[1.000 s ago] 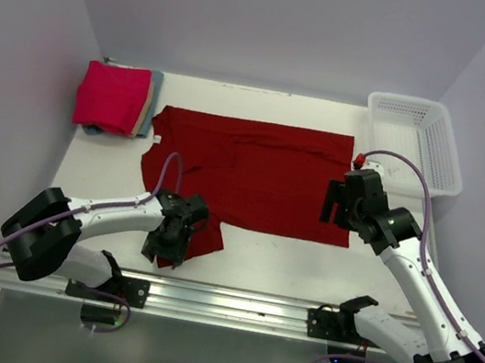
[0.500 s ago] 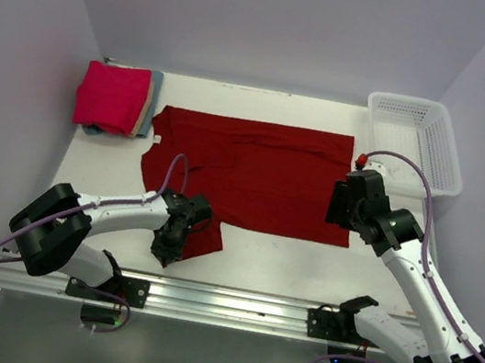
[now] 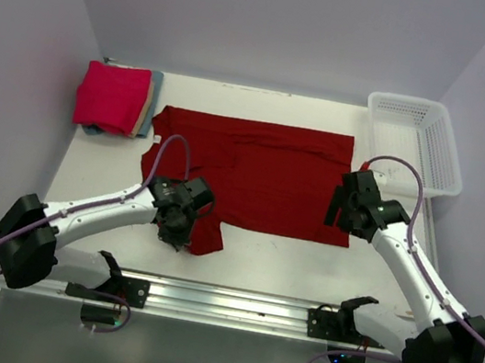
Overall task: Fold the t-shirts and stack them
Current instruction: Fold the tshirt
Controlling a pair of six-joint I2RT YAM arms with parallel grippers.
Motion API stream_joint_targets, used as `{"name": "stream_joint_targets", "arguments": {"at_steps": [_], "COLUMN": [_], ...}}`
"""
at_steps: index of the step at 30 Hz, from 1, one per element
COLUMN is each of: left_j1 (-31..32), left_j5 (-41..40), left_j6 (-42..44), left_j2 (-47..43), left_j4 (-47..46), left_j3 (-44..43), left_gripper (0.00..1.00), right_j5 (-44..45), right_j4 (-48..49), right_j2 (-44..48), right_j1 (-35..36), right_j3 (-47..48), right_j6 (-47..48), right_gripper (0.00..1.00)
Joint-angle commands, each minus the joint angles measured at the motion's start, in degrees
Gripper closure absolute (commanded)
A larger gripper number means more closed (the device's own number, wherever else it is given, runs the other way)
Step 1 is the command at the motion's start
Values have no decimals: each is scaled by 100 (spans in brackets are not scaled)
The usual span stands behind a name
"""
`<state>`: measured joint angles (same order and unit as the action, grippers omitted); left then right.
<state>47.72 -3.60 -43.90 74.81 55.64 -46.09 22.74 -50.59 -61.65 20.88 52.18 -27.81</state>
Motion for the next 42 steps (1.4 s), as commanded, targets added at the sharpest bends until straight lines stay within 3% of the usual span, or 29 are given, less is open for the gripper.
{"name": "stream_joint_targets", "arguments": {"at_steps": [1, 5, 10, 23, 35, 42], "left_j1": [26, 35, 35, 35, 35, 44], "left_j5": [-185, -361, -326, -247, -282, -300], "left_j6": [-31, 48, 197, 268, 224, 189], "left_j2": [-466, -686, -844, -1100, -1117, -1135], "left_j4": [386, 624, 562, 439, 536, 536], "left_j3": [-629, -963, -946, -797, -981, -990], "left_gripper": [100, 100, 100, 100, 100, 100], "right_j5": [-391, -831, -1342, -982, -1325, -1334], "right_j4": [163, 514, 1067, 1376, 1552, 1789], "right_j2": [-434, -585, -594, -752, -1165, -1350], "right_j1": [-417, -830, -1305, -1728, -2255, -2291], "right_j3": [-313, -779, -1105, -1219, -1465, -1527], "right_j6": [-470, -927, -1481, -2281, -2448, -2413], "right_gripper": [14, 13, 21, 43, 39, 49]}}
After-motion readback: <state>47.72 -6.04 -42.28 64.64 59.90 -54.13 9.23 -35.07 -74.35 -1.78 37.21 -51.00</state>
